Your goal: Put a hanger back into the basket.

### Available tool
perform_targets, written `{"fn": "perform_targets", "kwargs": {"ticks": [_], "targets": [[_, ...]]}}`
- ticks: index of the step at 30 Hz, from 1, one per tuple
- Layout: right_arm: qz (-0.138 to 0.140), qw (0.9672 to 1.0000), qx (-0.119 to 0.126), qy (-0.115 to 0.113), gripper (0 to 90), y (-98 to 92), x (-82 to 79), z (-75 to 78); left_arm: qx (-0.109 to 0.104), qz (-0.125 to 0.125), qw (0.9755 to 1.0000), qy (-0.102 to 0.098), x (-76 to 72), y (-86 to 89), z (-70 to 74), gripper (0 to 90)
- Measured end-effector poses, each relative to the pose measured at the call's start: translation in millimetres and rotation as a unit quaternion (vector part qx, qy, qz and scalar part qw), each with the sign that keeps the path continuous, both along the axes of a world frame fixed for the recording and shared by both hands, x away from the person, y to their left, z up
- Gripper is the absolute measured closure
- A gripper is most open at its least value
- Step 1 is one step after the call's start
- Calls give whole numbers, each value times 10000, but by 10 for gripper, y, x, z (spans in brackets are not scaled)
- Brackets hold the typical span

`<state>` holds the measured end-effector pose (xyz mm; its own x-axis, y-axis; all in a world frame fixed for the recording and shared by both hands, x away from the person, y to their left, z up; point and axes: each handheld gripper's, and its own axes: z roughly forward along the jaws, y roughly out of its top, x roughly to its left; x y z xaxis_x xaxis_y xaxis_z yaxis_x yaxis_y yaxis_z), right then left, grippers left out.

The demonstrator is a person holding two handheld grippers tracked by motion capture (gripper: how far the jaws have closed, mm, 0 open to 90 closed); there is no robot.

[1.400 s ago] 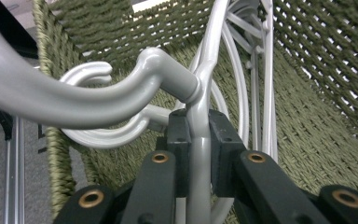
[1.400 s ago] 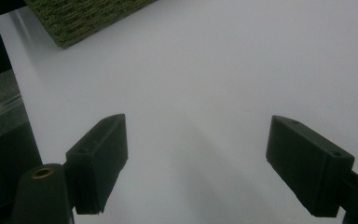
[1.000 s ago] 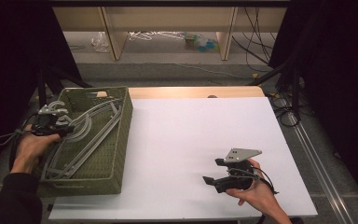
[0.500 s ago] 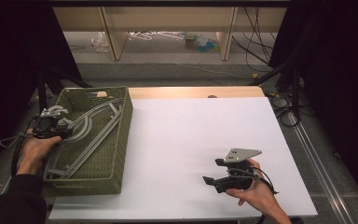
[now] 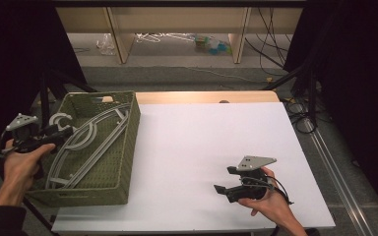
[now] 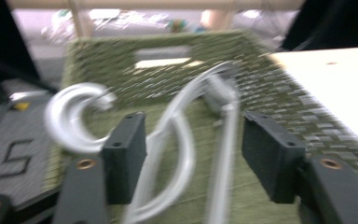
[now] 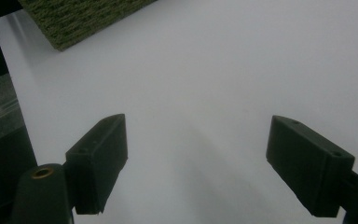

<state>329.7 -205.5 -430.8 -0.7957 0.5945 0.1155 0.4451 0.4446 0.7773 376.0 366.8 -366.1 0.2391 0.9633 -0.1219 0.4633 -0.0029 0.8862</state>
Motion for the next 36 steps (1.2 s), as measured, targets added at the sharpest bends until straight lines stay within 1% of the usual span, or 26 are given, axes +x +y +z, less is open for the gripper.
{"fn": "perform_targets", "kwargs": {"ticks": [3,4,5,6,7,8,10,12,14,16,17,18,20,21,22,23,25,27,29,30,31,32,33,34,35,36], "targets": [[-5,10000,52,-40,208,-1,3,7,-75,-280,9992,-282,-128,-214,93,340],[-27,10000,56,-55,201,-1,6,7,-77,-394,9986,-344,-170,-293,122,325],[-58,9999,80,-20,193,-1,2,11,-86,-506,9979,-402,-223,-400,147,307],[-63,9999,98,-49,190,-2,5,10,-75,-560,9975,-423,-259,-465,157,282],[-75,9999,117,-40,190,-3,3,13,-78,-686,9966,-460,-304,-548,163,272],[-82,9998,144,-89,187,-5,5,16,-88,-787,9956,-506,-363,-655,159,261],[-102,9997,196,-116,173,-12,9,22,-62,-912,9944,-533,-441,-794,147,233],[-131,9995,256,-137,169,-16,7,24,-140,-1041,9928,-571,-518,-944,125,216],[-137,9993,306,-153,167,-17,6,23,-226,-1187,9908,-614,-590,-1091,92,188],[-129,9991,352,-174,166,-10,3,22,-201,-1378,9884,-599,-645,-1237,51,185],[-149,9991,346,-193,166,-9,1,26,-168,-1489,9868,-610,-675,-1326,17,180],[-145,9989,397,-196,166,-5,0,29,-133,-1547,9861,-586,-690,-1373,-2,175],[-167,9987,428,-222,166,-8,0,30,-182,-1674,9842,-549,-729,-1490,-58,182],[-173,9986,451,-222,165,-9,1,29,-205,-1697,9838,-543,-750,-1545,-85,182],[-185,9984,476,-235,165,-10,1,27,-183,-1766,9827,-528,-779,-1618,-118,183],[-228,9984,453,-258,165,-17,-5,32,-177,-1818,9818,-524,-801,-1672,-143,185],[-229,9982,479,-264,165,-21,-9,30,-192,-1908,9802,-497,-846,-1771,-203,189],[-244,9982,494,-236,166,-22,-20,33,-149,-1996,9784,-511,-886,-1846,-254,189],[-216,9980,533,-262,165,-18,-22,29,-173,-2030,9779,-477,-923,-1909,-309,190],[-209,9979,545,-270,166,-17,-23,28,-198,-2019,9782,-443,-947,-1947,-340,190],[-205,9977,587,-285,166,-12,-23,21,-177,-2015,9783,-447,-969,-1984,-371,191],[-201,9981,550,-198,165,-14,-31,27,-139,-2078,9771,-427,-984,-2012,-399,192],[-195,9980,574,-188,166,-13,-34,24,-116,-2191,9746,-441,-993,-2041,-428,193],[-205,9977,611,-193,166,-12,-41,18,-61,-2206,9742,-469,-1000,-2056,-445,194],[-233,9977,595,-228,166,-15,-46,18,0,-2189,9743,-534,-1010,-2079,-472,198],[-214,9974,645,-226,166,-10,-51,10,30,-2216,9738,-503,-1013,-2091,-496,199]]}}
